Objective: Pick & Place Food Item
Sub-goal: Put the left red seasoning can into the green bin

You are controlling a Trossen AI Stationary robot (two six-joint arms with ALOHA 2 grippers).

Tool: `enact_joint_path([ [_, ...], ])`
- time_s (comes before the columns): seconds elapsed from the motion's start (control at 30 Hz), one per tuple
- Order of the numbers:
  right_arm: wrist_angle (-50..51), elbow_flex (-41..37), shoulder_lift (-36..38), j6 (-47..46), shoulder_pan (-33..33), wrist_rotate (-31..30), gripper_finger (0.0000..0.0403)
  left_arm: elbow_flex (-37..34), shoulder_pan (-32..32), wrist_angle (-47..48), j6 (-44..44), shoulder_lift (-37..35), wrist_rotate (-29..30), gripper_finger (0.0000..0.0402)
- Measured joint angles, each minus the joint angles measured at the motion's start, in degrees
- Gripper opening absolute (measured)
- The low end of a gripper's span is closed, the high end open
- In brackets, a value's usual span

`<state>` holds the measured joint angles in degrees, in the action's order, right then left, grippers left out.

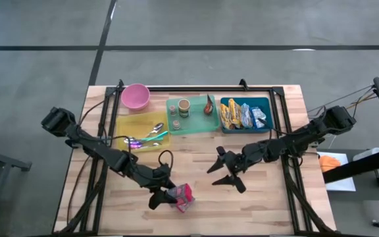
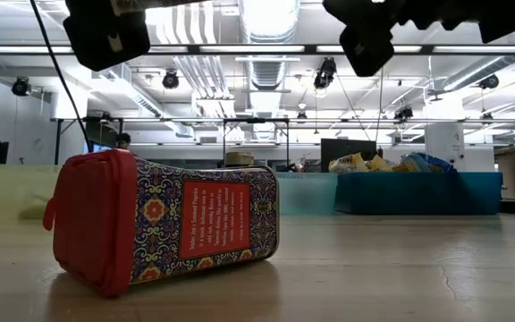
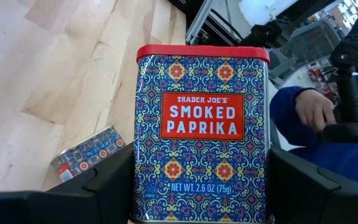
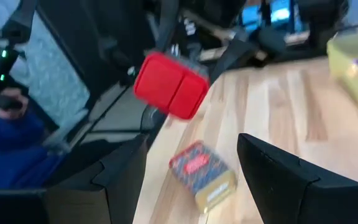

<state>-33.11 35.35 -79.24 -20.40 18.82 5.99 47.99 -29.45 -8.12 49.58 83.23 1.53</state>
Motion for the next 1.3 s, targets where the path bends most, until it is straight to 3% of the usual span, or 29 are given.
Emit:
enact_joint_path([
  [0.23,-4.55,0.00,0.11,-6.38,0.05,0.50,0.0249,0.00,0.15,0.04,0.37,-0.57,-0.44,0.0288],
  [0.53,-6.22,0.00,0.01,-4.15,-0.01,-4.17,0.0249,0.00,0.57,0.17,0.42,-0.60,-1.15,0.0288],
  [0.77,-6.20,0.00,0.00,12.52,1.07,-4.74,0.0249,0.00,1.09,0.20,1.42,-0.64,-1.18,0.0288],
  [1.03,-3.53,1.79,0.00,28.49,7.10,-4.66,0.0249,0.00,1.59,0.18,1.76,-0.64,-1.68,0.0288],
  [1.3,-0.86,5.95,-1.72,30.20,9.17,-4.52,0.0249,0.00,2.39,-0.62,1.97,-0.64,-2.61,0.0288],
])
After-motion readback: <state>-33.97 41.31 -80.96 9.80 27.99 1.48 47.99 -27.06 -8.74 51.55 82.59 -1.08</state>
